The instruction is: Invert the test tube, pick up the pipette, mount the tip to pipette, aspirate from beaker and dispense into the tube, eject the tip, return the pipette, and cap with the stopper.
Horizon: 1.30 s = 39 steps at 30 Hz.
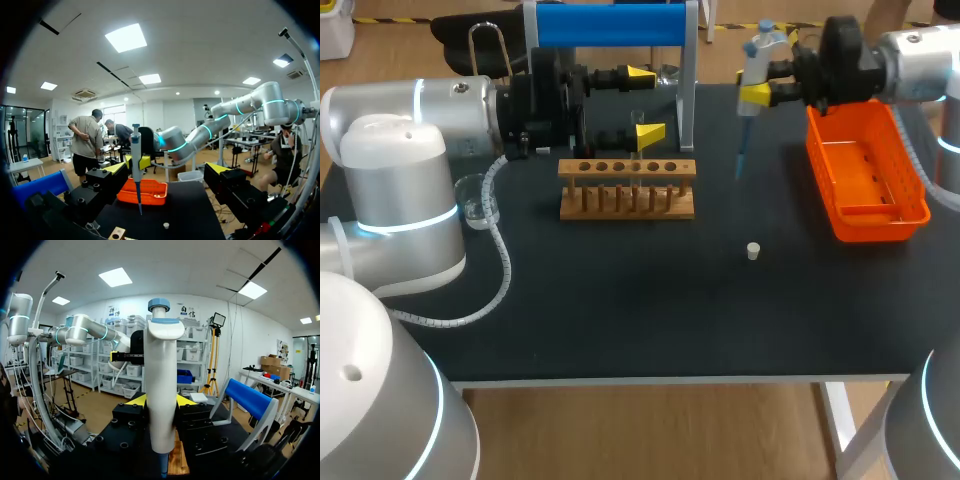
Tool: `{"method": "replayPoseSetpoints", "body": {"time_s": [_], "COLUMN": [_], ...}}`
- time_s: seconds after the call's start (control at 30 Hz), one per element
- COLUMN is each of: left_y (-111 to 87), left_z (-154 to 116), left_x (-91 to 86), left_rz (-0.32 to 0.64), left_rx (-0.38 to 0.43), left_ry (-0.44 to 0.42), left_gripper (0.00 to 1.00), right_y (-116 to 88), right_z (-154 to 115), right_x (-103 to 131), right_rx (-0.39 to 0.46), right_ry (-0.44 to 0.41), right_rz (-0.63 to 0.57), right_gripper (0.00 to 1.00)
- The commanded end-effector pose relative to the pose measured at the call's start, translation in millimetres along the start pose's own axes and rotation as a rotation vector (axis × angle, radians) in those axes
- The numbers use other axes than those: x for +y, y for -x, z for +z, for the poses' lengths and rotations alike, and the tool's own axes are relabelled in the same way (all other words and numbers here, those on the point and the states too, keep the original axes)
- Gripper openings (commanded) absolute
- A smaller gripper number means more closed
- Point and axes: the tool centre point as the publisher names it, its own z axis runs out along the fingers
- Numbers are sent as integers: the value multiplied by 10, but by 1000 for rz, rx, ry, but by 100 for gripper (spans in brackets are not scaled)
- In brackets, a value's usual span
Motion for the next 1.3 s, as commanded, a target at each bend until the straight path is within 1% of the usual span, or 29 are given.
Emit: {"method": "replayPoseSetpoints", "body": {"time_s": [0.03,0.37,0.7,0.83,1.07,1.3], "left_y": [-9,-9,-9,-9,-9,-9], "left_z": [1,1,1,1,1,1], "left_x": [3,3,3,3,3,3], "left_rz": [1,1,1,1,1,1], "left_rx": [-3,-3,-3,-3,-3,-3], "left_ry": [-2,-2,-2,-2,-2,-2], "left_gripper": [100,100,100,100,100,100], "right_y": [-9,87,135,148,154,167], "right_z": [-252,-781,-1380,-1573,-1897,-2132], "right_x": [11,60,63,30,-9,-45], "right_rx": [-18,-51,-84,-93,-122,-133], "right_ry": [-11,-33,-5,8,6,24], "right_rz": [-5,-18,-7,13,24,45], "right_gripper": [0,0,0,0,0,0]}}
